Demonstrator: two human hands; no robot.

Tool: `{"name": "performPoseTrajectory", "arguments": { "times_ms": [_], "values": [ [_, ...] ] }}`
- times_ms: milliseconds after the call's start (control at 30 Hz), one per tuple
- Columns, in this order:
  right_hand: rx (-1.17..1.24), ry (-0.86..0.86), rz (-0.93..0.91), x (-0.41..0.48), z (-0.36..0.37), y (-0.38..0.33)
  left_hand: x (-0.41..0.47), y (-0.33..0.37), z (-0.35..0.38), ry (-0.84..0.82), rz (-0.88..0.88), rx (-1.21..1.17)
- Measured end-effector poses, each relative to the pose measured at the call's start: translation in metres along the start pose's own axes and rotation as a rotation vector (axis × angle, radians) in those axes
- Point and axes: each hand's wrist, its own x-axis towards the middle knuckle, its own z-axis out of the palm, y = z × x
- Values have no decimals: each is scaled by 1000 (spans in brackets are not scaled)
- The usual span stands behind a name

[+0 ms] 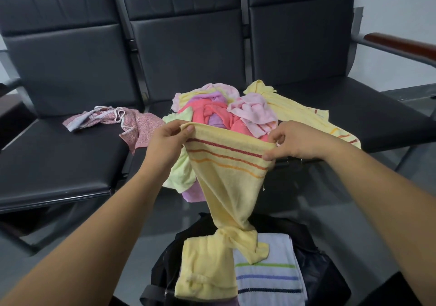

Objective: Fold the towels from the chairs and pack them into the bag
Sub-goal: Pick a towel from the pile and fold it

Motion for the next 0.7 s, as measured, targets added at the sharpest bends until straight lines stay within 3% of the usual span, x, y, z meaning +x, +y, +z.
{"name": "performPoseTrajectory", "arguments": {
  "times_ms": [167, 333, 567, 700],
  "values": [
    [-99, -39, 26, -9, -5, 5, -3, 12, -6, 92, -18, -92],
    [-50, 23, 113, -25, -11, 5, -11, 20, -20, 175, -42, -113],
    [89, 313, 101, -41, -22, -34, -26, 36, -39, 216, -97, 99],
    [48, 499, 77, -46, -54, -73, -24, 84, -32, 237, -63, 114]
  ]
}}
